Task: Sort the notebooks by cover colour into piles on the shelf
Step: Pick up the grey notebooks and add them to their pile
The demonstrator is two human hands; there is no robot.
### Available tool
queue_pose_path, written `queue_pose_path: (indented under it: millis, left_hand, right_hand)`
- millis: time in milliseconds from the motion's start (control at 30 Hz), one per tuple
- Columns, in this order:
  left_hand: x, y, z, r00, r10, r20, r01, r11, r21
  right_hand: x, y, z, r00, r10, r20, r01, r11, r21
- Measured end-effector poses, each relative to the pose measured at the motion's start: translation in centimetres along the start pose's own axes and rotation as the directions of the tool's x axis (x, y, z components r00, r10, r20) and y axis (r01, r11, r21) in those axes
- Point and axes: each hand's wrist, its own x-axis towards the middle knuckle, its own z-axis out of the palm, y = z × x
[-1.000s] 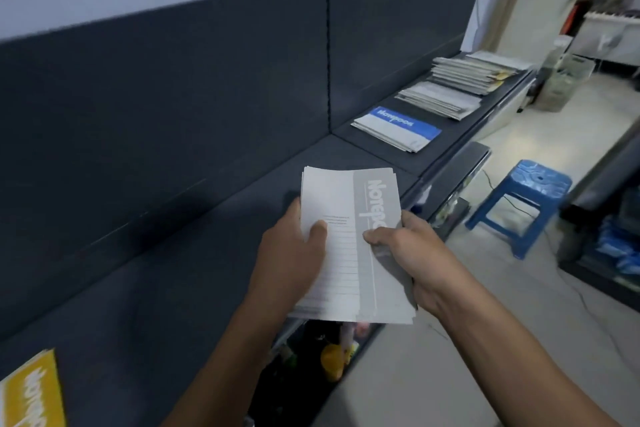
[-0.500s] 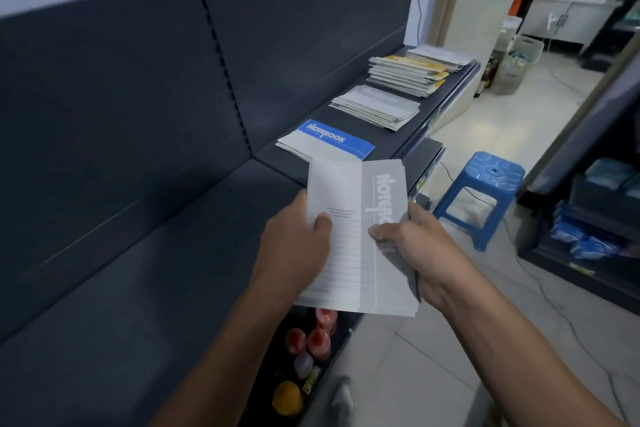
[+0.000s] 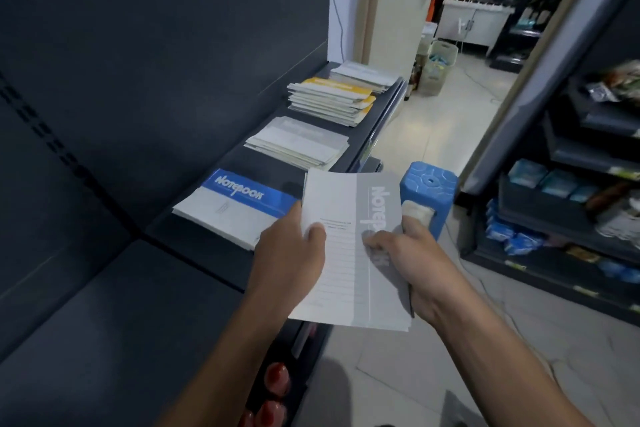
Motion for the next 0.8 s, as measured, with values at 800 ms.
queue_pose_path:
  millis: [800]
  left_hand:
    - [26.1,18.3,17.4,0.999,0.024,-0.033,-0.023,0.999,0.043]
  right_hand:
    - [29.3,-12.2,-19.7,0.998,0.032,-0.048,-0.033,0.999,-0.02]
